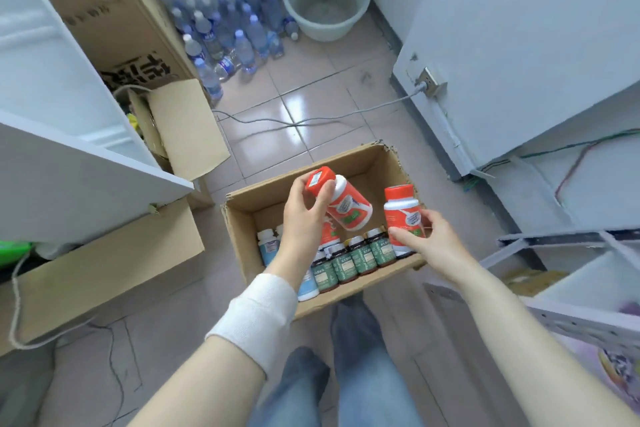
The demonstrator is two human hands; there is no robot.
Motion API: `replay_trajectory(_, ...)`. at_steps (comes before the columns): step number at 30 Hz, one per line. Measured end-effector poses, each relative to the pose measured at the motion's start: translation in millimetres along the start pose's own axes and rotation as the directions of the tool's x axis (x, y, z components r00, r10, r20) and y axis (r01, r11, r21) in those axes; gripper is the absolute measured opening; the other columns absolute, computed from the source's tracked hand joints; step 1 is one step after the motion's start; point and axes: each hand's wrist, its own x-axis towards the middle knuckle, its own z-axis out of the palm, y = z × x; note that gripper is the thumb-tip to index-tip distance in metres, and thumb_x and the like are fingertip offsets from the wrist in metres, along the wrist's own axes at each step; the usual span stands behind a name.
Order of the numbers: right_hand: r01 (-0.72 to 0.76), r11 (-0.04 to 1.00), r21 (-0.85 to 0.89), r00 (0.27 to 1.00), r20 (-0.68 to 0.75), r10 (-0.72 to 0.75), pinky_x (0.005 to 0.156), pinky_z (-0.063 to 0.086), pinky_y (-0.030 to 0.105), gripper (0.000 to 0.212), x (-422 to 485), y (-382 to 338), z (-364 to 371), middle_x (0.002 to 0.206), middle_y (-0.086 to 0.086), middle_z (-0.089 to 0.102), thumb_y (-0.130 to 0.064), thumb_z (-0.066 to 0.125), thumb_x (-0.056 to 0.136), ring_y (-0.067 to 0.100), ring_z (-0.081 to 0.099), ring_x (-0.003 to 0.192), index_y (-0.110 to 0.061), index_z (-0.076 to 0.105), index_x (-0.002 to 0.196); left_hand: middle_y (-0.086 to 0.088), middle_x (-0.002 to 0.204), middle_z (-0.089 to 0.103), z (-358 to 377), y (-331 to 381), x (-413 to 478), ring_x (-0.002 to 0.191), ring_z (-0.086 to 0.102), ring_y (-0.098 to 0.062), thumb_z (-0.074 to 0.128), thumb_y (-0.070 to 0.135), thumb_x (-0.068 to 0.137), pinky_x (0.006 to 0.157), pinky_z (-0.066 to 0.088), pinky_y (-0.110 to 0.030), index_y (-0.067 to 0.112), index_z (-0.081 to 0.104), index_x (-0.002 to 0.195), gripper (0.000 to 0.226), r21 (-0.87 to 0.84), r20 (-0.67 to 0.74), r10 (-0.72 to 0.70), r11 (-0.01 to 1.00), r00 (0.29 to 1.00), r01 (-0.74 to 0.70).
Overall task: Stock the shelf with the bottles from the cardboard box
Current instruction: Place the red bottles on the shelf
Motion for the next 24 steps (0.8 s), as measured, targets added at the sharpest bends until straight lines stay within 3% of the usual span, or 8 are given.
replay_trajectory(5, 0.052, 0.95, 0.307, 0.999, -0.026, -0.047, 0.071, 0.047, 0.017, 0.039, -111, -11, -10, 0.104, 0.002, 0.065, -0.018, 0.067, 0.081, 0.007, 0.061, 0.086, -0.012, 0.052, 0.117, 0.0, 0.094, 0.064, 3, 64, -60, 0.084, 0.066, -0.014, 0.048, 0.045, 0.091, 0.069, 0.054, -0.029, 0.033, 0.05, 0.092, 0.012, -0.067, 0.223, 0.039, 0.997, 0.974, -0.025)
replay_trajectory(8, 0.123, 0.896, 0.426, 0.988, -0.136, -0.071, 0.081, 0.05, 0.024, 0.044, -171, -13, -23, 0.109, 0.012, 0.063, -0.012, 0.064, 0.084, 0.017, 0.062, 0.091, -0.003, 0.048, 0.124, -0.002, 0.084, 0.068, 10, 101, -99, 0.075, 0.068, -0.019, 0.049, 0.041, 0.092, 0.07, 0.057, -0.04, 0.03, 0.05, 0.094, 0.012, -0.122, 0.361, 0.09, 0.991, 0.928, -0.048)
replay_trajectory(10, 0.167, 0.875, 0.455, 0.974, -0.212, -0.076, 0.093, 0.048, 0.033, 0.049, -210, -11, -35, 0.115, 0.015, 0.062, -0.016, 0.065, 0.082, 0.023, 0.062, 0.101, -0.004, 0.046, 0.125, 0.0, 0.081, 0.07, 19, 121, -129, 0.072, 0.07, -0.017, 0.051, 0.041, 0.091, 0.064, 0.058, -0.036, 0.028, 0.048, 0.097, 0.014, -0.122, 0.436, 0.12, 0.99, 0.892, -0.073)
replay_trajectory(12, 0.212, 0.861, 0.462, 0.953, -0.292, -0.077, 0.1, 0.045, 0.04, 0.053, -246, -4, -50, 0.118, 0.015, 0.061, -0.021, 0.068, 0.08, 0.027, 0.06, 0.108, -0.006, 0.045, 0.125, -0.006, 0.094, 0.069, 32, 137, -160, 0.075, 0.071, -0.02, 0.052, 0.041, 0.091, 0.063, 0.058, -0.036, 0.026, 0.049, 0.099, 0.018, -0.09, 0.48, 0.149, 0.989, 0.864, -0.121)
replay_trajectory(15, 0.278, 0.837, 0.472, 0.913, -0.401, -0.077, 0.093, 0.049, 0.037, 0.041, -298, 10, -76, 0.114, 0.011, 0.061, -0.018, 0.067, 0.082, 0.026, 0.061, 0.106, -0.013, 0.046, 0.117, -0.012, 0.106, 0.066, 61, 157, -212, 0.087, 0.068, -0.031, 0.052, 0.041, 0.091, 0.077, 0.056, -0.047, 0.018, 0.048, 0.109, 0.029, -0.034, 0.556, 0.161, 0.985, 0.815, -0.172)
replay_trajectory(19, 0.379, 0.765, 0.521, 0.86, -0.504, -0.083, 0.082, 0.053, 0.035, 0.04, -371, 42, -112, 0.109, 0.008, 0.061, -0.023, 0.059, 0.085, 0.02, 0.062, 0.097, -0.012, 0.045, 0.121, 0.001, 0.083, 0.068, 108, 181, -290, 0.059, 0.067, -0.008, 0.053, 0.034, 0.091, 0.052, 0.055, -0.023, 0.024, 0.05, 0.093, 0.01, -0.094, 0.677, 0.22, 0.972, 0.703, -0.214)
replay_trajectory(22, 0.455, 0.655, 0.603, 0.834, -0.547, -0.075, 0.08, 0.055, 0.036, 0.024, -435, 81, -141, 0.101, 0.004, 0.065, -0.024, 0.051, 0.089, 0.015, 0.068, 0.085, -0.015, 0.052, 0.111, 0.003, 0.077, 0.067, 146, 191, -359, 0.054, 0.065, -0.005, 0.054, 0.033, 0.09, 0.049, 0.054, -0.021, 0.024, 0.051, 0.087, 0.01, -0.131, 0.756, 0.247, 0.965, 0.606, -0.229)
replay_trajectory(24, 0.512, 0.571, 0.642, 0.811, -0.581, -0.074, 0.077, 0.056, 0.032, 0.033, -482, 112, -159, 0.105, 0.006, 0.067, -0.029, 0.052, 0.083, 0.015, 0.069, 0.086, -0.014, 0.053, 0.113, 0.001, 0.08, 0.068, 171, 192, -411, 0.057, 0.066, -0.008, 0.055, 0.034, 0.089, 0.051, 0.055, -0.024, 0.023, 0.052, 0.089, 0.011, -0.151, 0.806, 0.268, 0.955, 0.528, -0.255)
